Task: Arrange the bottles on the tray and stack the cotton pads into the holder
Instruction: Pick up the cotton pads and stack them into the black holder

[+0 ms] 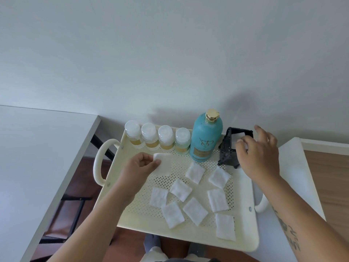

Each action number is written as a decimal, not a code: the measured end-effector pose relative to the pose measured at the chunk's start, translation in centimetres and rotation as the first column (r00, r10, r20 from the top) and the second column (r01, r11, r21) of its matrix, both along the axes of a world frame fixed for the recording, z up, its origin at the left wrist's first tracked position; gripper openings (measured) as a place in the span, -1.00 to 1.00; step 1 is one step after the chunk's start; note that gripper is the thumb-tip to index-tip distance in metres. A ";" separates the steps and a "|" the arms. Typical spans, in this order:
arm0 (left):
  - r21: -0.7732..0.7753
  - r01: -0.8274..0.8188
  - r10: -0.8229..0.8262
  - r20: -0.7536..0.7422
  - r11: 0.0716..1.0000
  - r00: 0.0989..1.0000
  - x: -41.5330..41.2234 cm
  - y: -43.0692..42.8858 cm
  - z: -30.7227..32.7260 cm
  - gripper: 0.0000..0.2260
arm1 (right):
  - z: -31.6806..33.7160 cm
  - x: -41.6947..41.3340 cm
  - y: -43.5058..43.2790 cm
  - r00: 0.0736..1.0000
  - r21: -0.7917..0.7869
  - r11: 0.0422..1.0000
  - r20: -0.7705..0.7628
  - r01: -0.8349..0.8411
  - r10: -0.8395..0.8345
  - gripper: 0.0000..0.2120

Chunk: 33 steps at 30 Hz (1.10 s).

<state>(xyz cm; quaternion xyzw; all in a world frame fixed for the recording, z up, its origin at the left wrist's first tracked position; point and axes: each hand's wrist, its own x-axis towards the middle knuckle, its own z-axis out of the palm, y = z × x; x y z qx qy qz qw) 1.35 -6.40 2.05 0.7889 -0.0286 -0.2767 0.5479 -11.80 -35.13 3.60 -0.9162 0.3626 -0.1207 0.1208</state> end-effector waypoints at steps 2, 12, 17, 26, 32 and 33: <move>-0.104 -0.007 0.003 -0.041 0.995 0.999 -0.4 -0.7 0.6 -0.79 | 0.1 -0.2 0.2 0.999 -0.019 1.000 0.042 0.023 -0.022 -0.62; -0.269 0.036 -0.074 -0.135 0.962 0.988 -1.8 -3.3 1.4 -0.71 | 0.8 -0.8 1.2 0.995 0.017 1.000 0.099 -0.013 0.012 -0.74; -0.319 0.078 -0.140 -0.175 0.944 0.975 -2.4 -4.6 1.6 -0.66 | 3.2 -1.7 6.0 0.910 0.497 0.839 0.414 -0.222 -0.004 -0.91; -0.358 0.161 -0.251 -0.222 0.920 0.942 -3.5 -6.7 2.2 -0.64 | 3.3 -2.1 7.4 0.933 0.800 0.551 0.345 -0.237 -0.100 -0.97; -0.365 0.154 -0.254 -0.242 0.918 0.936 -3.6 -6.8 2.4 -0.74 | 3.5 -2.1 6.8 0.933 0.870 0.434 0.325 -0.233 -0.152 -0.92; -0.366 0.152 -0.253 -0.246 0.918 0.936 -3.6 -6.8 2.4 -0.75 | 3.5 -2.0 6.8 0.936 0.873 0.425 0.323 -0.239 -0.137 -0.94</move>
